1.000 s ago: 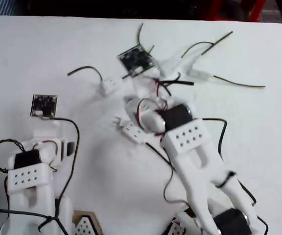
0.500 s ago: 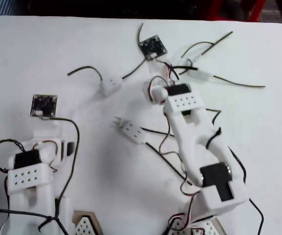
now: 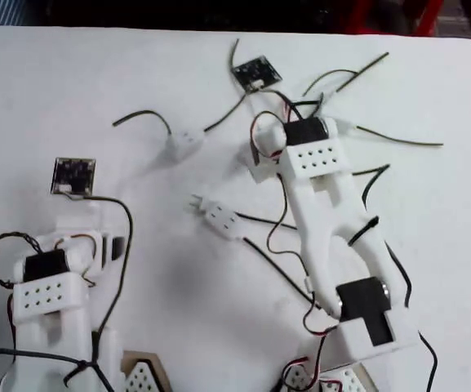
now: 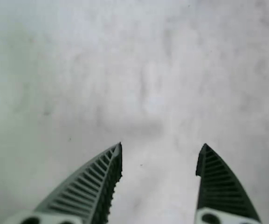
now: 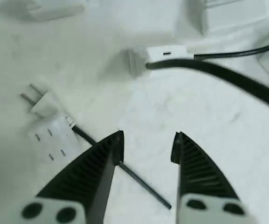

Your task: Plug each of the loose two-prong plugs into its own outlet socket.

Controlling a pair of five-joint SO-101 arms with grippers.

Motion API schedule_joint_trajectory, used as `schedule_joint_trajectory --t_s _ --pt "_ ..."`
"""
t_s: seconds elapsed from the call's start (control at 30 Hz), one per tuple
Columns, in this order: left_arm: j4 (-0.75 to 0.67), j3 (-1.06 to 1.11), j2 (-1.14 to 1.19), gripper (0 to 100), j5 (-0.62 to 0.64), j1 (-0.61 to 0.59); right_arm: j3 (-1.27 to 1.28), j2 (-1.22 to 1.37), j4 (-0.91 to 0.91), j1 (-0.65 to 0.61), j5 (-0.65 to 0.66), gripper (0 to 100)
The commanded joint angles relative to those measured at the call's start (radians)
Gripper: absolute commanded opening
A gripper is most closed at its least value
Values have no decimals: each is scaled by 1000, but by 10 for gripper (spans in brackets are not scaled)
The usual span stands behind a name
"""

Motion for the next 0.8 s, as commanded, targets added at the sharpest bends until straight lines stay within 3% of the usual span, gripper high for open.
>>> schedule_joint_trajectory --t_s 0.0,0.27,0.43,0.77 --pt "-14 -3 -19 257 2 -12 -5 -61 97 -7 -110 162" --pt "-20 12 -24 258 0 -10 198 -59 73 -15 -245 162" --pt "-20 12 -24 258 0 -10 308 -59 1 -15 -239 162" --pt "-20 14 -24 258 0 -8 379 -59 -67 -12 75 163"
